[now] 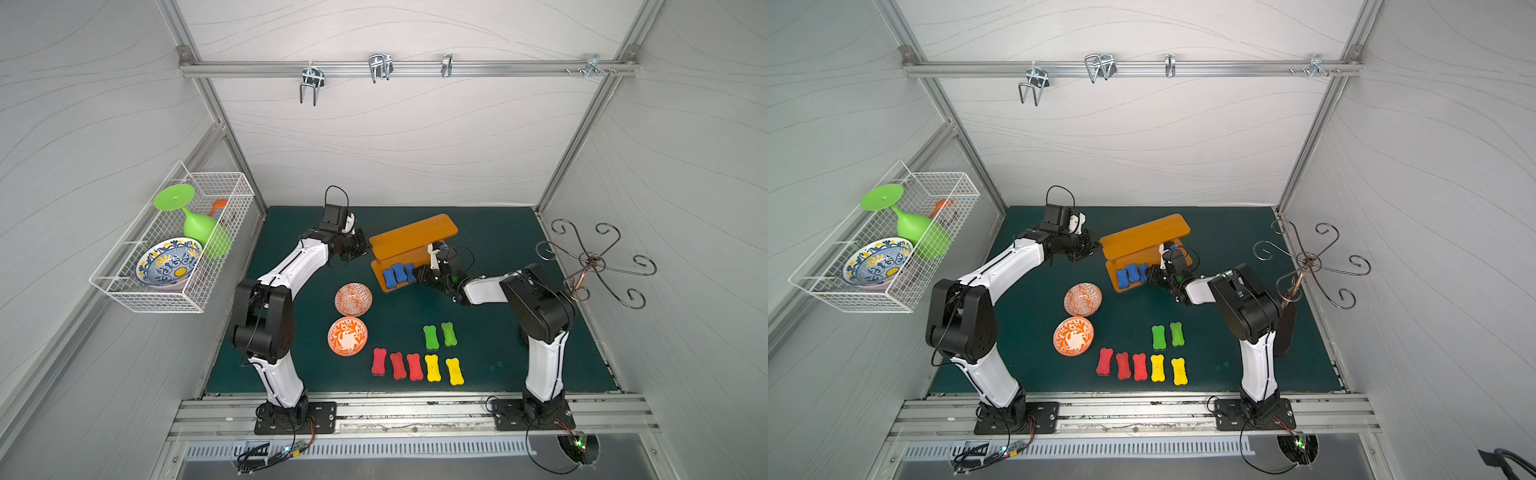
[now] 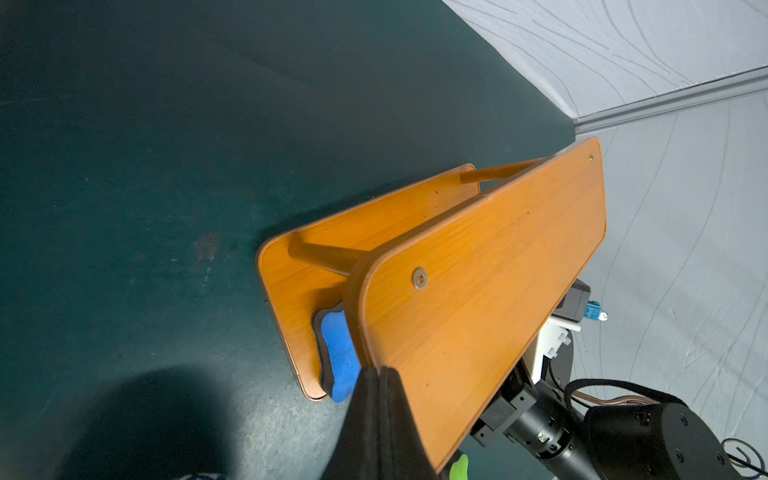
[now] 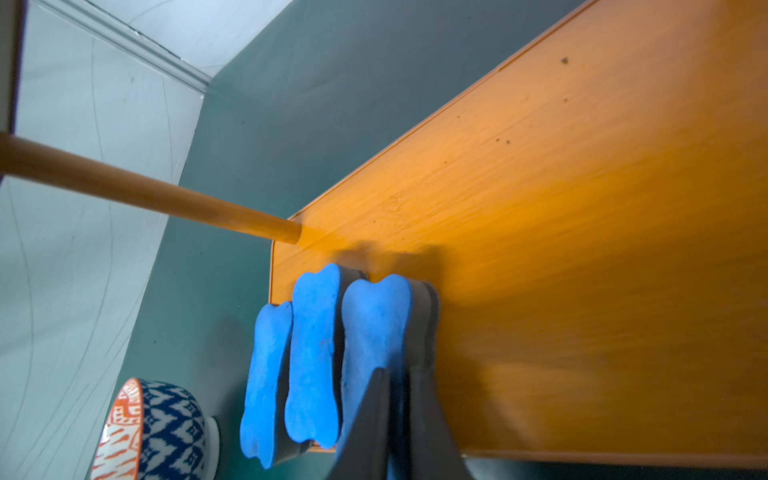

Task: Remove the whiteboard erasers from the shelf
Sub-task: Pick up the whiteboard eraser from the shelf, then place the whiteboard eraser at the center of the board.

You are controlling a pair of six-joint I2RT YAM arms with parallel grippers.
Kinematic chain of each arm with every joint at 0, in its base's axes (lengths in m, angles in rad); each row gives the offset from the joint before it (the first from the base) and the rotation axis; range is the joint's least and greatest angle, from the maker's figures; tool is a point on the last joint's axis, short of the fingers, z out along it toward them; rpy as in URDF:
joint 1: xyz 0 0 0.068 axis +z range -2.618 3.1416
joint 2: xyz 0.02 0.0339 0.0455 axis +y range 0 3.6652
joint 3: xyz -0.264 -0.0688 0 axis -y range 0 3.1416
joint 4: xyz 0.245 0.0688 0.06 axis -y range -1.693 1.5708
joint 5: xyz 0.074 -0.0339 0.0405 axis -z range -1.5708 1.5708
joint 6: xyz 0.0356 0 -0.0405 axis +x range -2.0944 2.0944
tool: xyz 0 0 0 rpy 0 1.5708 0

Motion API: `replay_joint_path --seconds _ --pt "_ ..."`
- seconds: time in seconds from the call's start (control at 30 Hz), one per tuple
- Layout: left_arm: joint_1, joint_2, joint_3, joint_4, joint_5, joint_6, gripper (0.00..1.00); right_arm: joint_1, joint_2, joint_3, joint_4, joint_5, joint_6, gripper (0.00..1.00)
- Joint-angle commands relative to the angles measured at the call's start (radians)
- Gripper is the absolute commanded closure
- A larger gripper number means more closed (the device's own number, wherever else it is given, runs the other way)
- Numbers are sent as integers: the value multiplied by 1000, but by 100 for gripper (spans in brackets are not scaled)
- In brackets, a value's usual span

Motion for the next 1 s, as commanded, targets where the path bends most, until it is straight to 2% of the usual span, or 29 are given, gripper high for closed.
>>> replay_joint_path --seconds 0.0,0.17,0.33,0.53,0.77,0.97 --pt "-6 8 -15 -28 3 20 94 17 4 15 -63 20 -39 99" --pt "-6 -12 -25 -24 -11 20 85 23 -41 9 -102 54 -35 100" --pt "-6 -21 -32 -22 -19 16 82 30 -132 -19 -152 114 -8 100" --pt "-6 -42 -49 7 -6 4 74 62 -334 -133 -207 157 78 100" --pt "-5 -74 -69 20 -2 -7 73 261 -629 -300 -469 313 241 100" --pt "-5 -84 -74 20 0 -10 72 394 -662 -379 -496 351 352 100"
